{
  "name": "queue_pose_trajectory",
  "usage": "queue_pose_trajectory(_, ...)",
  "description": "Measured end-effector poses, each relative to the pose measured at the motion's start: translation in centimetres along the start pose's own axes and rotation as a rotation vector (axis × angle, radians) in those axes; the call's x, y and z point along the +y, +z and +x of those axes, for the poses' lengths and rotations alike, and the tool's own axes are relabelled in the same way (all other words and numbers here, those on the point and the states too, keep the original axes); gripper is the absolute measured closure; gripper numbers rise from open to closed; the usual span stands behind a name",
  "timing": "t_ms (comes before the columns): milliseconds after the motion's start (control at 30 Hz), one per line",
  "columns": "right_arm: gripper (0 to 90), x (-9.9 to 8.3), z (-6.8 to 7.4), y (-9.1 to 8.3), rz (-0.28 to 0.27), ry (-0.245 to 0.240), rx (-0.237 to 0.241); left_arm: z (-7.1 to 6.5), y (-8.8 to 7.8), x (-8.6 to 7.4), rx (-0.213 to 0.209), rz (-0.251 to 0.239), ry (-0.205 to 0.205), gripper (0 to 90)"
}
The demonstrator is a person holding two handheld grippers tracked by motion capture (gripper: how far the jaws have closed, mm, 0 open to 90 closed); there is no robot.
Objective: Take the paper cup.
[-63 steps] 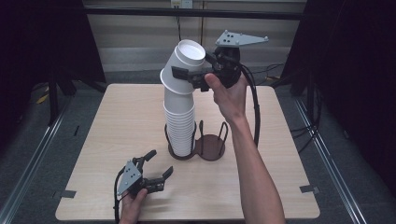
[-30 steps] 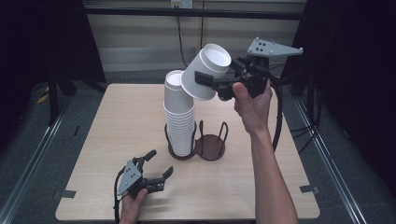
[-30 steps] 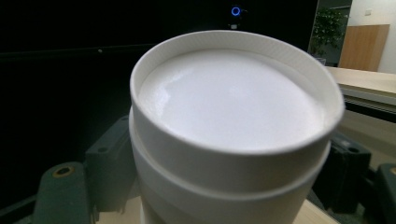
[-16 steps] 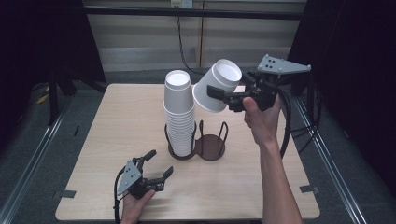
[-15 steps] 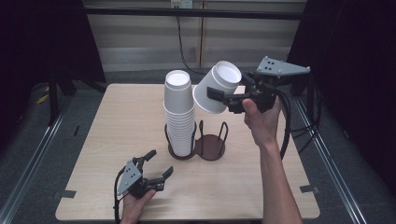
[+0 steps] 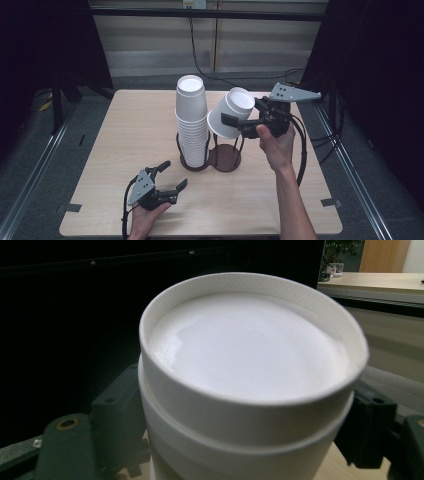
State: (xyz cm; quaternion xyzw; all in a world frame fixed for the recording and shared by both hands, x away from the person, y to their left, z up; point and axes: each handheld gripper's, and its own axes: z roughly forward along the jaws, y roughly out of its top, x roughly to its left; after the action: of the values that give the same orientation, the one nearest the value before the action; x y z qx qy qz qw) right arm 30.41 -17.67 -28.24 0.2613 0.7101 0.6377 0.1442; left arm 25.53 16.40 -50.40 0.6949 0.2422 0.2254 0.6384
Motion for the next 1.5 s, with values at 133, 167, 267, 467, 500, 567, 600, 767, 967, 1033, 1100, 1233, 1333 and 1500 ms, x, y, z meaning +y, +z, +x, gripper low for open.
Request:
queue_pose_trajectory(133, 20.6, -1.2, 0.0, 0.3, 0.027, 0.008, -0.003, -0.3, 0.1, 0.6, -0.019, -0.006, -0.006, 19.0)
queue_pose_trajectory(167, 20.6, -1.5, 0.0, 0.4, 0.03, 0.013, 0.0, -0.3, 0.2, 0.9, -0.029, 0.002, 0.0, 19.0)
queue_pose_trajectory(267, 20.6, -2.1, 0.4, 0.4, 0.048, 0.01, -0.001, -0.6, 0.3, 1.4, -0.038, -0.002, 0.006, 19.0)
queue_pose_trajectory(467, 20.6, -3.9, 1.1, 0.4, 0.055, 0.009, 0.006, -1.0, 0.1, 2.4, -0.075, -0.019, -0.001, 21.5)
queue_pose_trajectory(500, 20.6, -4.1, 1.1, 0.5, 0.057, 0.012, 0.008, -1.0, 0.1, 2.5, -0.076, -0.022, -0.001, 21.5)
queue_pose_trajectory(567, 20.6, -5.1, 1.3, 0.7, 0.063, 0.026, 0.027, -1.1, 0.0, 2.9, -0.096, -0.015, 0.019, 21.3)
queue_pose_trajectory(600, 20.6, -5.1, 1.3, 0.7, 0.063, 0.026, 0.027, -1.1, 0.0, 2.9, -0.096, -0.015, 0.019, 20.3)
queue_pose_trajectory(767, 20.7, -6.3, 1.8, 1.1, 0.061, 0.032, 0.047, -1.5, 0.0, 3.5, -0.109, -0.026, 0.022, 18.7)
queue_pose_trajectory(967, 20.9, -7.9, 2.3, 1.4, 0.076, 0.037, 0.059, -1.5, 0.4, 3.4, -0.138, -0.011, 0.004, 16.9)
queue_pose_trajectory(1033, 20.9, -8.2, 2.4, 1.5, 0.077, 0.042, 0.063, -1.5, 0.5, 3.4, -0.141, 0.001, 0.015, 15.9)
queue_pose_trajectory(1100, 20.9, -8.8, 2.6, 1.6, 0.068, 0.039, 0.065, -1.6, 0.6, 3.3, -0.143, -0.006, 0.007, 15.8)
queue_pose_trajectory(1233, 20.9, -10.1, 2.9, 2.1, 0.077, 0.051, 0.078, -1.8, 0.6, 3.6, -0.16, 0.0, 0.042, 15.7)
queue_pose_trajectory(1333, 20.9, -10.8, 3.2, 2.5, 0.072, 0.061, 0.093, -2.1, 0.6, 3.8, -0.175, -0.02, 0.043, 15.5)
queue_pose_trajectory(1500, 21.0, -11.7, 3.4, 3.2, 0.095, 0.057, 0.116, -2.5, 0.7, 3.8, -0.203, -0.015, 0.043, 15.4)
